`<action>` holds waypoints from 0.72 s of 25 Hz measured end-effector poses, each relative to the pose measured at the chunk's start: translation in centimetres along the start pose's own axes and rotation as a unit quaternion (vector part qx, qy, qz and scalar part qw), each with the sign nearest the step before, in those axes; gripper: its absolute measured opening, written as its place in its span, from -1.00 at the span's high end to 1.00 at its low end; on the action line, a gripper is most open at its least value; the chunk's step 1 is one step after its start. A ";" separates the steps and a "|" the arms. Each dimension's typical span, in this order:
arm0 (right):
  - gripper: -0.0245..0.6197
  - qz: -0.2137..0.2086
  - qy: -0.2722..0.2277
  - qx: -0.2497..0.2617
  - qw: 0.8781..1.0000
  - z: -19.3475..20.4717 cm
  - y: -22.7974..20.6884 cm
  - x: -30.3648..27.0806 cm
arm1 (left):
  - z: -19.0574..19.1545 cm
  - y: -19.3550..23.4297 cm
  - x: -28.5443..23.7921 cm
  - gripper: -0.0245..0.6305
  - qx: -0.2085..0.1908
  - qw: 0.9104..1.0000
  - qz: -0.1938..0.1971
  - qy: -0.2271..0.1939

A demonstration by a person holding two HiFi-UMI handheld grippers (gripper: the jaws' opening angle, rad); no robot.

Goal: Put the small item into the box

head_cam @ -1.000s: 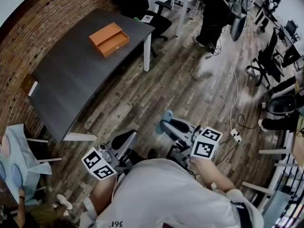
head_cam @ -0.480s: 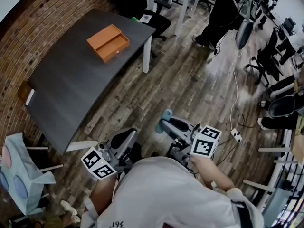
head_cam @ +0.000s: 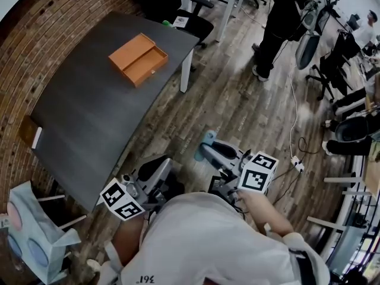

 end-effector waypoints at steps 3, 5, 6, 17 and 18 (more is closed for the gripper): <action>0.68 0.005 0.005 0.002 1.000 0.3 0.2 -2.5 | -1.4 1.8 0.8 0.89 0.005 1.000 0.000 -0.002; 0.68 0.005 0.010 0.005 1.000 0.4 0.4 -4.2 | -2.3 3.0 1.2 0.89 0.006 1.000 0.000 -0.003; 0.68 0.004 0.012 0.006 1.000 0.5 0.5 -5.0 | -2.7 3.6 1.5 0.89 0.007 1.000 -0.001 -0.004; 0.68 0.006 0.026 0.004 1.000 0.5 -0.8 -11.0 | -5.1 8.3 1.9 0.89 0.016 1.000 -0.016 -0.004; 0.68 0.007 0.027 0.003 1.000 0.3 -1.2 -11.4 | -5.2 8.6 1.6 0.89 0.017 1.000 -0.017 -0.002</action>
Point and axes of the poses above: the fingertips, and each gripper's own axes: x backward along the fingers, y to its left, z out of its underside, the point moved 8 cm from there along x, backward along the fingers, and after that the axes turned 12 degrees about -y, right-handed, at the moved point
